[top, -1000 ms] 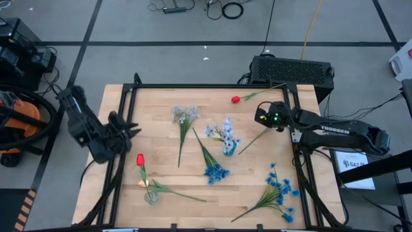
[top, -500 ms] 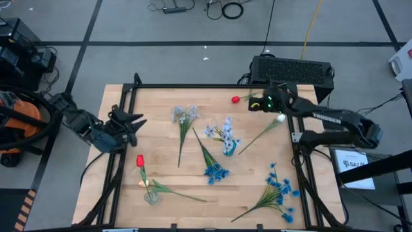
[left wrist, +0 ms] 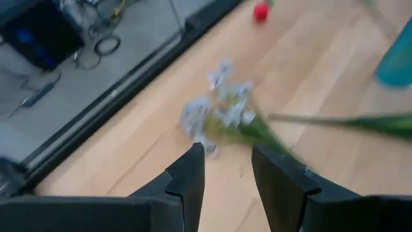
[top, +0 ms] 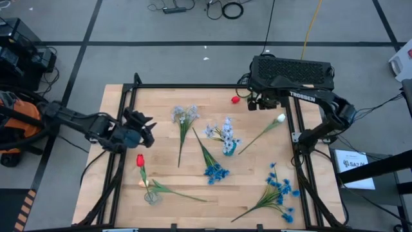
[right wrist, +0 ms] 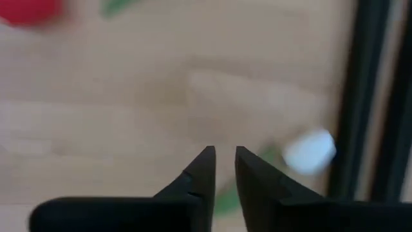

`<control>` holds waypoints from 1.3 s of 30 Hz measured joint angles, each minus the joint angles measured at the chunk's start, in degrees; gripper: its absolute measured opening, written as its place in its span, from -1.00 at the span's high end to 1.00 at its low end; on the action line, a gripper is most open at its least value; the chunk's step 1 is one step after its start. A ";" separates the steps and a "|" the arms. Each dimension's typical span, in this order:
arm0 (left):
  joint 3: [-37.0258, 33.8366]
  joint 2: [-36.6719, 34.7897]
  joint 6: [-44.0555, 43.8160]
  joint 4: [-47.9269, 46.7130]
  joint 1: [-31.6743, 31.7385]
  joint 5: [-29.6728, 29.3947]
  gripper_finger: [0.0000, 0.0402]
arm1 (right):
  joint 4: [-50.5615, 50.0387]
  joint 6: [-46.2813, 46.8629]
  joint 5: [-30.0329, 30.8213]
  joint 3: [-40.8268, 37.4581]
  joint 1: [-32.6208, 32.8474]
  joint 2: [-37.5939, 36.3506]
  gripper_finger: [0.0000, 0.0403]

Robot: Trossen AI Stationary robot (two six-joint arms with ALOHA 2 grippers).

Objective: Sort flowers into vase by color
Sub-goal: Put the white flower into the blue flower vase

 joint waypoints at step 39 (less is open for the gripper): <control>0.00 0.95 14.60 -1.83 6.00 12.73 0.32 | 35.95 7.42 -4.38 -26.10 16.57 -10.18 0.93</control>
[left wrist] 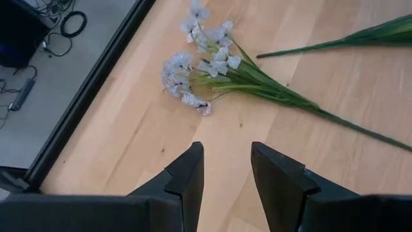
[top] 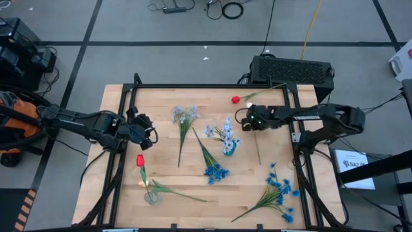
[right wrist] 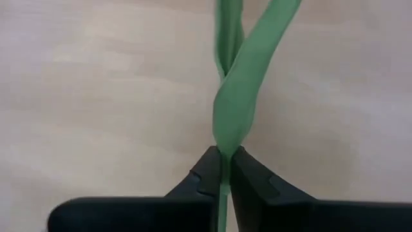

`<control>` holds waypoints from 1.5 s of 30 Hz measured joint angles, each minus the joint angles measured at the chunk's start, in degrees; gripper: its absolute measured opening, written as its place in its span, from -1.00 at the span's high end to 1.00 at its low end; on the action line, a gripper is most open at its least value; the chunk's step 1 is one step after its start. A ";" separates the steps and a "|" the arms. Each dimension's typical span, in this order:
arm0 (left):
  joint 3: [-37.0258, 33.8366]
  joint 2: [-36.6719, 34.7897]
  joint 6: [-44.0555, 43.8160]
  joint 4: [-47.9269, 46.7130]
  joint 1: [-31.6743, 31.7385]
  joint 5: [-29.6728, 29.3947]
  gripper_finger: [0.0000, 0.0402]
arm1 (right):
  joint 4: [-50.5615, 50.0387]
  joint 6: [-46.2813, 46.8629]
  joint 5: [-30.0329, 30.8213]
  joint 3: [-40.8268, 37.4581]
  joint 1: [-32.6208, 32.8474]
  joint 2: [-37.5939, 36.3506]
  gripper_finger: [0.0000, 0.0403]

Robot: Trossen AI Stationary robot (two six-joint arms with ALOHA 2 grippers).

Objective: Sort flowers into vase by color
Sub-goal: Put the white flower into the blue flower vase

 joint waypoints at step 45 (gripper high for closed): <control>0.00 0.02 -1.59 8.02 0.00 -0.67 0.32 | 80.71 -48.15 2.84 -17.57 21.28 -27.55 1.00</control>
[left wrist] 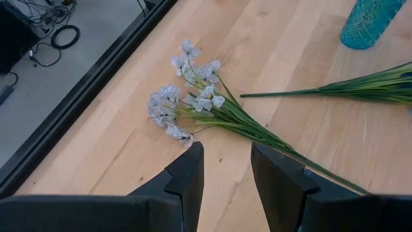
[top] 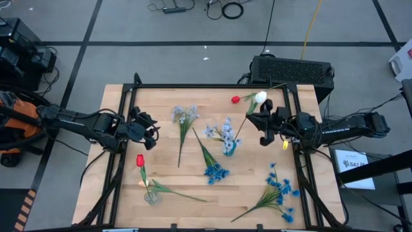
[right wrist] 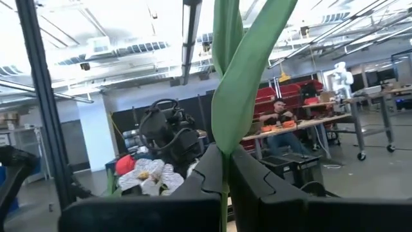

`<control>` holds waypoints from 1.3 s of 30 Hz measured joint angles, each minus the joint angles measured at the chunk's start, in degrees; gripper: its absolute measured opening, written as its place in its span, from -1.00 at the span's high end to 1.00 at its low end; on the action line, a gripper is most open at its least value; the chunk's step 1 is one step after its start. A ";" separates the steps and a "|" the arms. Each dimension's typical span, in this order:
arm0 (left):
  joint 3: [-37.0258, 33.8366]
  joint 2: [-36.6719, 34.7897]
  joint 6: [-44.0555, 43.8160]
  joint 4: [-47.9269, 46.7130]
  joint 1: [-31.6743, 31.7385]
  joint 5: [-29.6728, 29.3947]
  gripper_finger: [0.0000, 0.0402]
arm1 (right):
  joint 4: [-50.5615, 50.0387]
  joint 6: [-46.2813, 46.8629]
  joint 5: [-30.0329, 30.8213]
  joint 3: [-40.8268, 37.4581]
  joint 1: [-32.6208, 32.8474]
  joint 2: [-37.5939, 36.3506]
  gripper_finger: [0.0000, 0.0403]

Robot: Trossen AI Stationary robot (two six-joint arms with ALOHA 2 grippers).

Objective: Sort flowers into vase by color
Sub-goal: Put the white flower into the blue flower vase

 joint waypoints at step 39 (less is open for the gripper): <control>0.00 0.00 -0.01 0.00 0.00 0.02 0.32 | -3.77 -4.96 -4.51 0.04 1.17 15.04 1.00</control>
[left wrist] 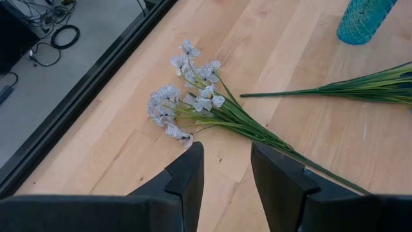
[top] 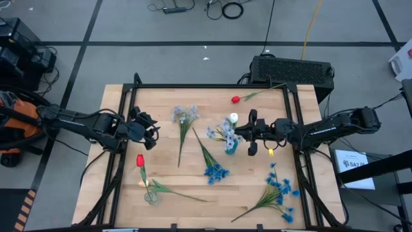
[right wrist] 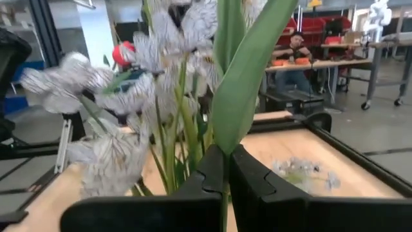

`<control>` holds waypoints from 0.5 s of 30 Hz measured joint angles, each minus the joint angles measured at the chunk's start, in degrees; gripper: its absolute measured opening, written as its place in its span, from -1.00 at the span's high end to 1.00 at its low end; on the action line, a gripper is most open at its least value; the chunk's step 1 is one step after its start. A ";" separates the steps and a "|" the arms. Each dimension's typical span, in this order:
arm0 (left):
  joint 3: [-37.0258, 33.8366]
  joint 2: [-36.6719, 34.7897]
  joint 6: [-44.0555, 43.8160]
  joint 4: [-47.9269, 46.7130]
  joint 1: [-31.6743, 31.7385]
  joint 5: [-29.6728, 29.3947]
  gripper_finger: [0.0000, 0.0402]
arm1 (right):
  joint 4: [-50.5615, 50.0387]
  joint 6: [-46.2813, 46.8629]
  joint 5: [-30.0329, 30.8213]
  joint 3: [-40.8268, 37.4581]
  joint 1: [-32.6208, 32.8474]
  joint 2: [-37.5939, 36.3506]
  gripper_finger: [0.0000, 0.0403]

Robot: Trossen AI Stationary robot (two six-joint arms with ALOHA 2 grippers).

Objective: Sort flowers into vase by color
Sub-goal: Put the white flower into the blue flower vase

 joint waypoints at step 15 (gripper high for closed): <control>0.00 0.00 0.02 0.00 0.00 0.02 0.32 | -5.36 6.51 0.24 0.00 -0.02 -0.01 0.85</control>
